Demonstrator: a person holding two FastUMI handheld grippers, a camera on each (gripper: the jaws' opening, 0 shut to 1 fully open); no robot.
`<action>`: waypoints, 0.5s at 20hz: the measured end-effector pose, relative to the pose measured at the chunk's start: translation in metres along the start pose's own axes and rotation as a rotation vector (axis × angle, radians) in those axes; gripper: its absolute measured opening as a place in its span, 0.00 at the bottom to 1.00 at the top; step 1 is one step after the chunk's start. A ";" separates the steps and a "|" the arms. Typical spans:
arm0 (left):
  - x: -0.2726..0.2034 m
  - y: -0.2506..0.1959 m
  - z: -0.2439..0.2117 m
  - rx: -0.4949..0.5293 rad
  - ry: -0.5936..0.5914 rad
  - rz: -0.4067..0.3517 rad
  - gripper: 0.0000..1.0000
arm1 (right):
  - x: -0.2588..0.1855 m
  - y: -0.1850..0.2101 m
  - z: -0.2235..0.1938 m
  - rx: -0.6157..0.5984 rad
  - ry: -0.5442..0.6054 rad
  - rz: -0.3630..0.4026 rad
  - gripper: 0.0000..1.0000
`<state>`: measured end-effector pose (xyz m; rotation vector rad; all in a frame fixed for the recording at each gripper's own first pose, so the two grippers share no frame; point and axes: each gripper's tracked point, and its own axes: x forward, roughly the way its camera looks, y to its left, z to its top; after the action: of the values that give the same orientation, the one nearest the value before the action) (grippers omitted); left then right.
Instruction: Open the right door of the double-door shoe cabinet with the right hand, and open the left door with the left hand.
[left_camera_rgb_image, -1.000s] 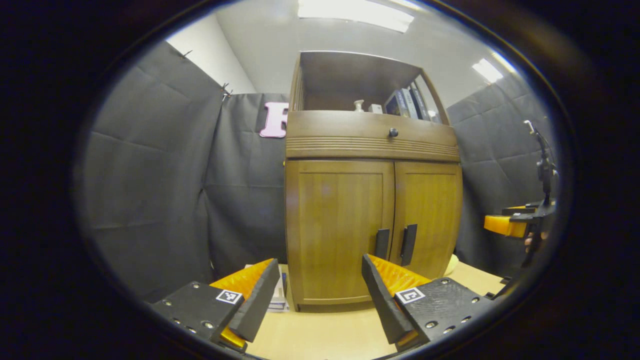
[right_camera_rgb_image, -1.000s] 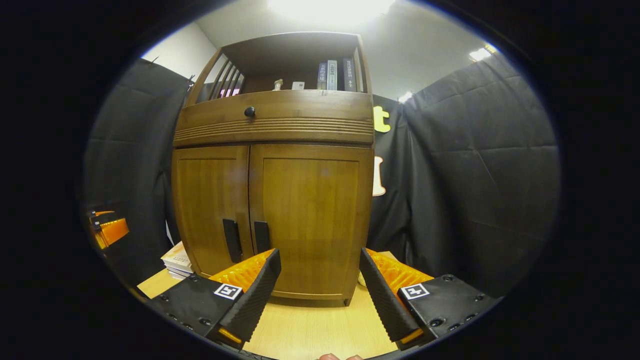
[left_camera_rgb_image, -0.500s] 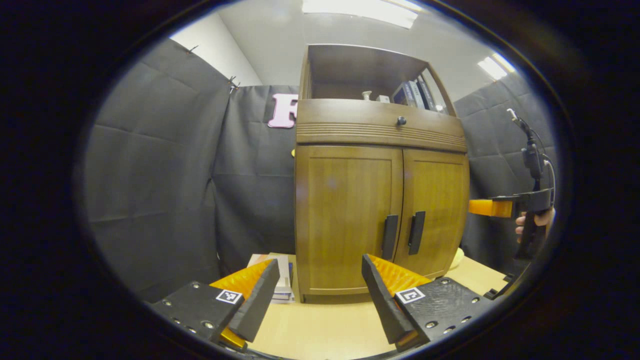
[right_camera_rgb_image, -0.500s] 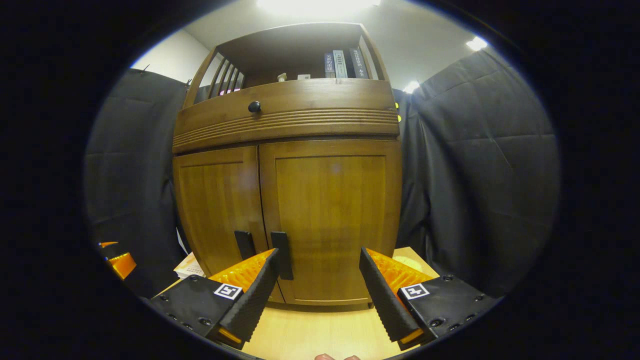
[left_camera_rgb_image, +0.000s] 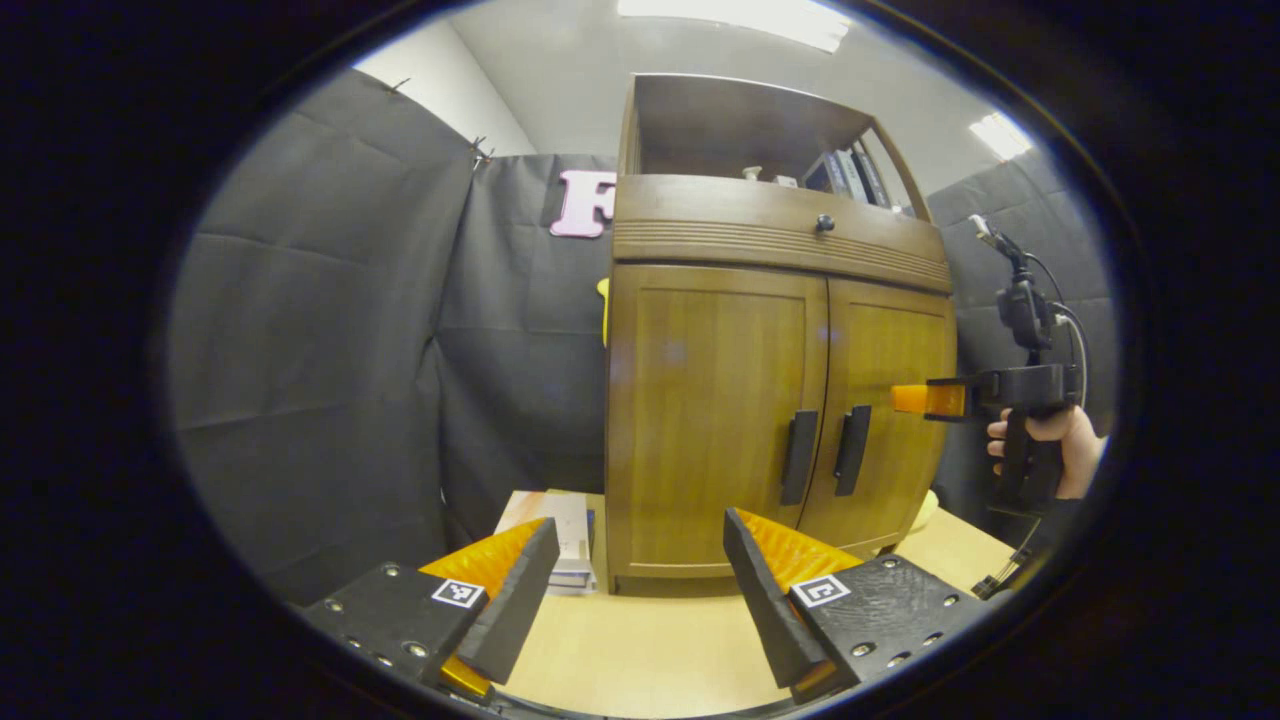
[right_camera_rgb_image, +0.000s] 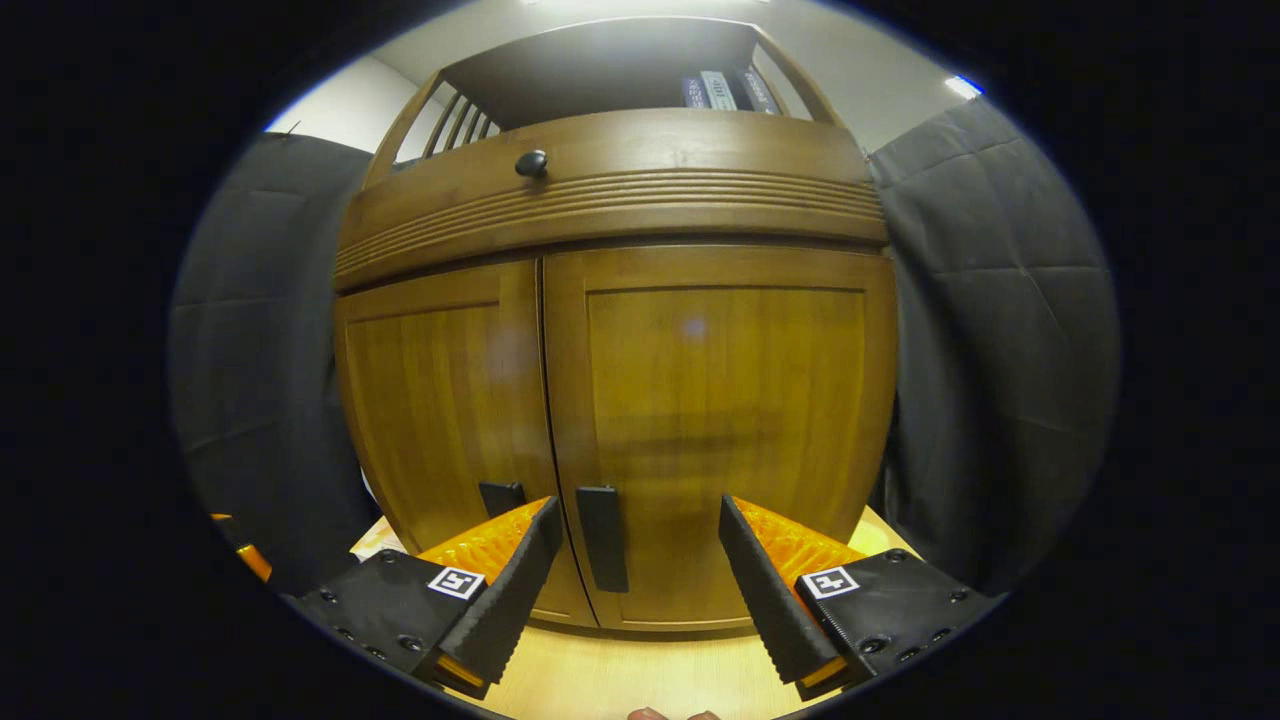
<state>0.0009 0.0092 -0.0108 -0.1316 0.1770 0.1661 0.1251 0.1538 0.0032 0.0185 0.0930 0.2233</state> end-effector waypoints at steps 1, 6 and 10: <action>-0.001 0.000 -0.001 -0.002 0.012 0.005 0.94 | 0.006 0.003 -0.001 -0.007 0.005 -0.001 0.99; 0.003 0.002 -0.001 -0.002 0.054 0.021 0.94 | 0.037 0.010 -0.019 -0.015 0.053 -0.006 0.99; 0.003 0.003 -0.004 -0.009 0.073 0.018 0.94 | 0.054 0.011 -0.030 -0.031 0.070 -0.027 0.97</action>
<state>0.0022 0.0117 -0.0157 -0.1454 0.2502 0.1798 0.1725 0.1766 -0.0313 -0.0214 0.1593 0.1984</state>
